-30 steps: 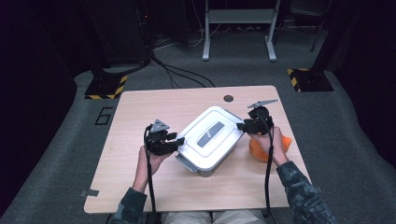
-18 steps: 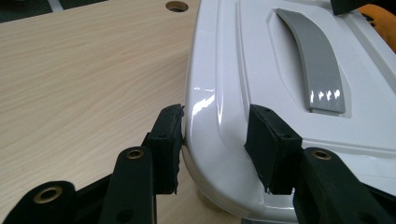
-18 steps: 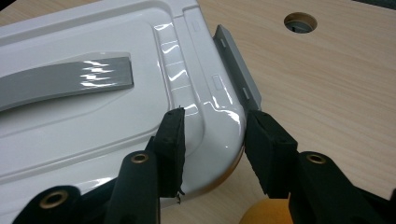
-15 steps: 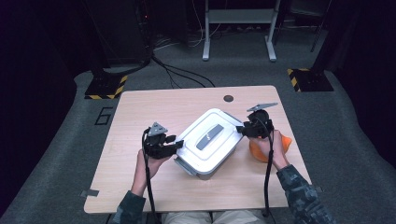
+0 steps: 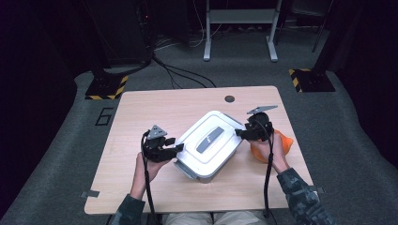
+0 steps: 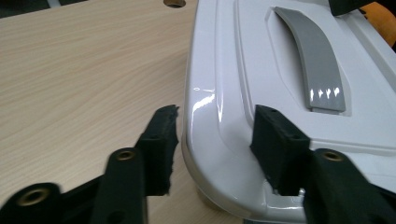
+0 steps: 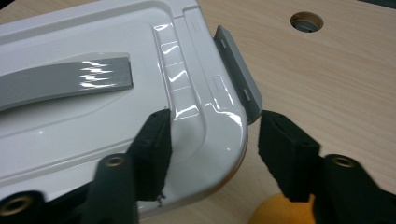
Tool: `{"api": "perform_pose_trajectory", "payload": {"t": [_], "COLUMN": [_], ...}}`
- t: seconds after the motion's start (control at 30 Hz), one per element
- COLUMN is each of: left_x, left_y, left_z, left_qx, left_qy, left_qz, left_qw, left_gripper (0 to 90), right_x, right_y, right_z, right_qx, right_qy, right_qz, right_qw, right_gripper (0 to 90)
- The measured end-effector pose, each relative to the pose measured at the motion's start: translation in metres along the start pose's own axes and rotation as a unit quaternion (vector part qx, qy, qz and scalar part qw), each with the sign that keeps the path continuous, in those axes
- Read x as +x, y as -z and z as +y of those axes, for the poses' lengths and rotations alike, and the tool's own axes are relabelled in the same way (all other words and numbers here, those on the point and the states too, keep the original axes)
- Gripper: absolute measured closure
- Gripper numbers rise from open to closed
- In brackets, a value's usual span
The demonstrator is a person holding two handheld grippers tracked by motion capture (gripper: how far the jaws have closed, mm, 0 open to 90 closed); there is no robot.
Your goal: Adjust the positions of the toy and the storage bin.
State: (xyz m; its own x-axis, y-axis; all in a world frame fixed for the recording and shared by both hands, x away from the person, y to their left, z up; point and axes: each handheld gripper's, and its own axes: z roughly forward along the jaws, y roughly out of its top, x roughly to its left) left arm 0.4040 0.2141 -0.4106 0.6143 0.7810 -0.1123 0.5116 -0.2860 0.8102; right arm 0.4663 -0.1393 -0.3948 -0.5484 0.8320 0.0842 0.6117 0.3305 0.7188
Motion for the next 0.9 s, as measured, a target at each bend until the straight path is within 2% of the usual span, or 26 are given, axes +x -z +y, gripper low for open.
{"api": "perform_pose_trajectory", "payload": {"t": [0.03,0.07,0.13,0.2,0.23,0.47,0.77,0.9], "left_x": [0.000,0.000,0.000,0.000,0.000,0.000,0.001,0.001], "left_y": [-0.001,-0.001,-0.003,-0.004,-0.004,-0.007,-0.006,-0.004], "left_z": [0.000,0.001,0.001,0.002,0.002,0.005,0.010,0.013], "left_qx": [0.002,0.003,0.016,0.020,0.024,0.031,0.025,0.020], "left_qy": [0.001,0.001,-0.002,-0.003,-0.004,-0.004,0.000,-0.002], "left_qz": [0.005,0.007,0.001,0.006,0.007,0.017,0.021,0.021], "left_qw": [1.0000,1.0000,0.9999,0.9998,0.9997,0.9994,0.9995,0.9996], "left_gripper": [41.5,37.3,29.3,22.8,19.2,9.3,0.6,0.0], "right_x": [0.002,0.001,0.003,0.004,0.005,0.010,0.003,-0.003], "right_y": [-0.001,-0.002,-0.002,0.001,0.006,0.040,0.068,0.079], "right_z": [0.000,0.000,-0.001,-0.003,-0.005,-0.019,-0.060,-0.078], "right_qx": [-0.002,-0.004,-0.004,-0.017,-0.019,-0.064,-0.076,-0.090], "right_qy": [-0.002,0.008,0.006,0.015,0.018,0.031,0.025,0.018], "right_qz": [-0.004,-0.007,-0.009,-0.007,-0.004,-0.002,-0.022,-0.039], "right_qw": [1.0000,0.9999,0.9999,0.9997,0.9997,0.9975,0.9965,0.9950], "right_gripper": [36.0,32.8,23.3,15.5,14.6,5.5,0.0,0.0]}}
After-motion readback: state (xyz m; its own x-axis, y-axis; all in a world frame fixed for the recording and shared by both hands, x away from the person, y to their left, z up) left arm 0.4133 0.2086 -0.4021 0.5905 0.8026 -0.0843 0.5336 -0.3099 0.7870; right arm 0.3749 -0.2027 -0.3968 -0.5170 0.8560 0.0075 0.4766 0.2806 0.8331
